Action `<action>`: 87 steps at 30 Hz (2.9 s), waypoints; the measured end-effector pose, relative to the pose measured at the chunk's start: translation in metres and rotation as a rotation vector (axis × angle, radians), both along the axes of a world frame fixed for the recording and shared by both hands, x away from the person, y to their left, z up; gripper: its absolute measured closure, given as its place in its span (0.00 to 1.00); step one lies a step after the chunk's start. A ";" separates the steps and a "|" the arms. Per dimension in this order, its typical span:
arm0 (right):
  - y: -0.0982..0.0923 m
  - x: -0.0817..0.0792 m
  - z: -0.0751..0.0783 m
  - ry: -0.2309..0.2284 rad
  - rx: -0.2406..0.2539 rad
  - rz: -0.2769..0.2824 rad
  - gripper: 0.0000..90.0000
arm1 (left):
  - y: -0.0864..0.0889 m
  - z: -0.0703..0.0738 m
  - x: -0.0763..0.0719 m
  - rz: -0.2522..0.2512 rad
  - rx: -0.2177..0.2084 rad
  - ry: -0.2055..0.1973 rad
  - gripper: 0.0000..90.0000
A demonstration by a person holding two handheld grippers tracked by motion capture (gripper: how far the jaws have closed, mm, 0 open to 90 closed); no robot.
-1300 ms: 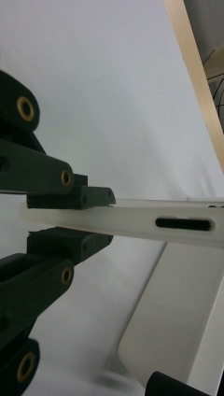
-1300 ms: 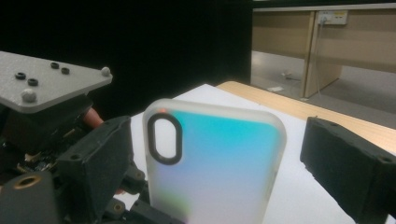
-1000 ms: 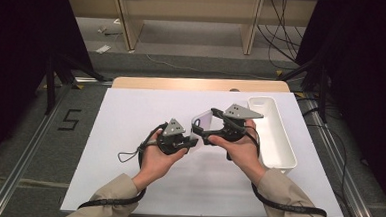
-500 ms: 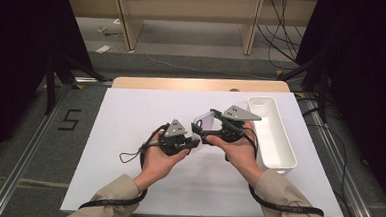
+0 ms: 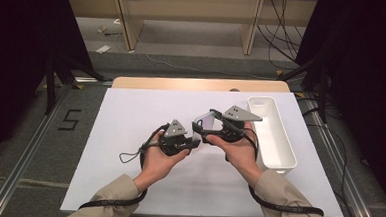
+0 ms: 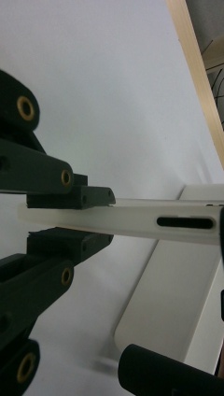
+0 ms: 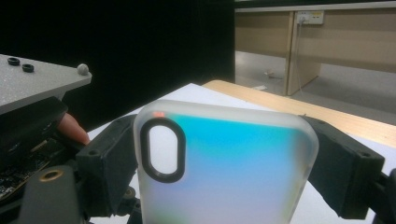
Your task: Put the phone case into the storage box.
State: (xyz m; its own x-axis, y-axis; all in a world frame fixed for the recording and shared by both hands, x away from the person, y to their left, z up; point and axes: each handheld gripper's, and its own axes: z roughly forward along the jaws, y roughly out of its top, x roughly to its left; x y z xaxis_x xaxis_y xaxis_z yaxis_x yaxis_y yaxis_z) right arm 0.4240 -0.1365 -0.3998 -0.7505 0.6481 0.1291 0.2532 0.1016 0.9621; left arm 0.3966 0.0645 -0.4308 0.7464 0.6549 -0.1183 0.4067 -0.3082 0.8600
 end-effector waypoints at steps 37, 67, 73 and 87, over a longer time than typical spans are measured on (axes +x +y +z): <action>-0.012 0.001 0.013 -0.025 -0.007 -0.041 0.20 | 0.013 0.004 -0.008 -0.103 0.121 -0.071 0.11; -0.024 0.006 0.020 -0.046 -0.019 -0.086 0.20 | 0.039 0.002 -0.019 -0.116 0.156 -0.090 0.00; -0.026 0.006 0.022 -0.055 -0.023 -0.094 0.20 | 0.042 0.001 -0.020 -0.110 0.158 -0.093 0.00; -0.033 0.009 0.026 -0.062 -0.023 -0.118 0.20 | 0.046 0.000 -0.022 -0.111 0.164 -0.092 0.00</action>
State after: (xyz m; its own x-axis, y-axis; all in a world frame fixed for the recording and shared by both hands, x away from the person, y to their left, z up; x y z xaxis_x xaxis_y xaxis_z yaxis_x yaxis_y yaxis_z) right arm 0.4325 -0.1696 -0.3738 -0.6753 0.7343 0.0689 0.2048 0.0969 0.9740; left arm 0.3744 0.1109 -0.4312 0.8178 0.5729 0.0553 0.2842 -0.4856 0.8267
